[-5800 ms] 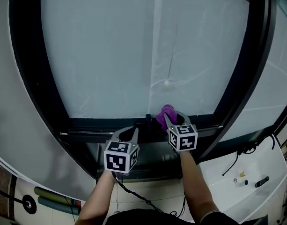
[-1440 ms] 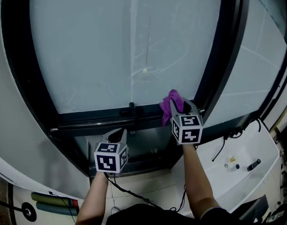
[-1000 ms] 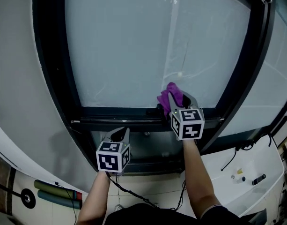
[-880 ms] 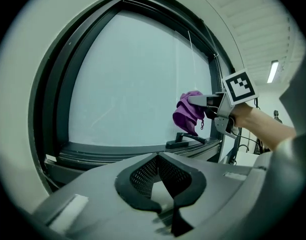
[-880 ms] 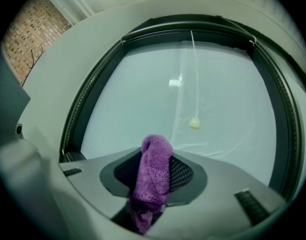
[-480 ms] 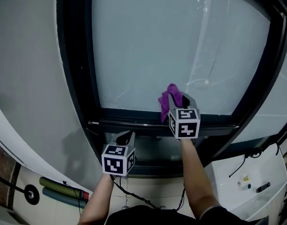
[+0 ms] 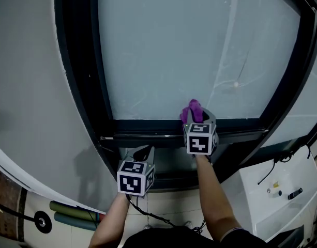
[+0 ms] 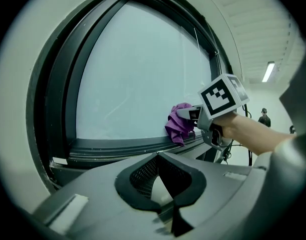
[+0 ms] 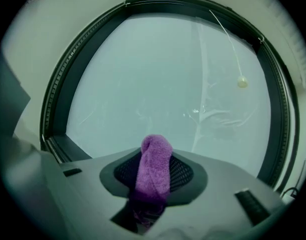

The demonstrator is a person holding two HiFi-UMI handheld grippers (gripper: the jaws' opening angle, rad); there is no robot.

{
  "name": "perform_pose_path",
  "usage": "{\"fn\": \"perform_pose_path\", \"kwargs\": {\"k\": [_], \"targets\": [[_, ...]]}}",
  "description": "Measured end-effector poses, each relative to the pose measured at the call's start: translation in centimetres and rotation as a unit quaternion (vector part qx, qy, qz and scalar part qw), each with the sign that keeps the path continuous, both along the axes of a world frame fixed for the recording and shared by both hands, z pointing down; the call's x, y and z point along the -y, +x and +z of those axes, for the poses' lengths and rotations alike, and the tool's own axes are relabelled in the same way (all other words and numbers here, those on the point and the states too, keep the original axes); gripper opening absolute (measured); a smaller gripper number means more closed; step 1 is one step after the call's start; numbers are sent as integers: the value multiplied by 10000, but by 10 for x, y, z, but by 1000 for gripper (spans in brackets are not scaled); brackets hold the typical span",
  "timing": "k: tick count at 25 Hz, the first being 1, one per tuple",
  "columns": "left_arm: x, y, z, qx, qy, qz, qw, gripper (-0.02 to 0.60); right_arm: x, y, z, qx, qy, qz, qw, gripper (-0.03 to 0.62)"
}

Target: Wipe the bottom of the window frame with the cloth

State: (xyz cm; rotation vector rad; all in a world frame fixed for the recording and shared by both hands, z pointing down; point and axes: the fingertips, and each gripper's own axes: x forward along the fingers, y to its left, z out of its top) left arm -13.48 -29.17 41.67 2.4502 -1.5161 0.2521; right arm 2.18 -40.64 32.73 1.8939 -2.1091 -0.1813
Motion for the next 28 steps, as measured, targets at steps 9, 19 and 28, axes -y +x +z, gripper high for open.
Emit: {"fn": "perform_pose_path", "kwargs": {"k": [9,19,28], "targets": [[6,0,13,17,-141,270,9995,11,1,10,43,175,-223,539,9981,132],[7,-11,20,-8,-205,240,9995,11,9,4,70,127,-450,212,9987,130],[3,-32,21,-40,-220,0,9998,11,9,-39,77,5,-631,-326,9975,130]]}}
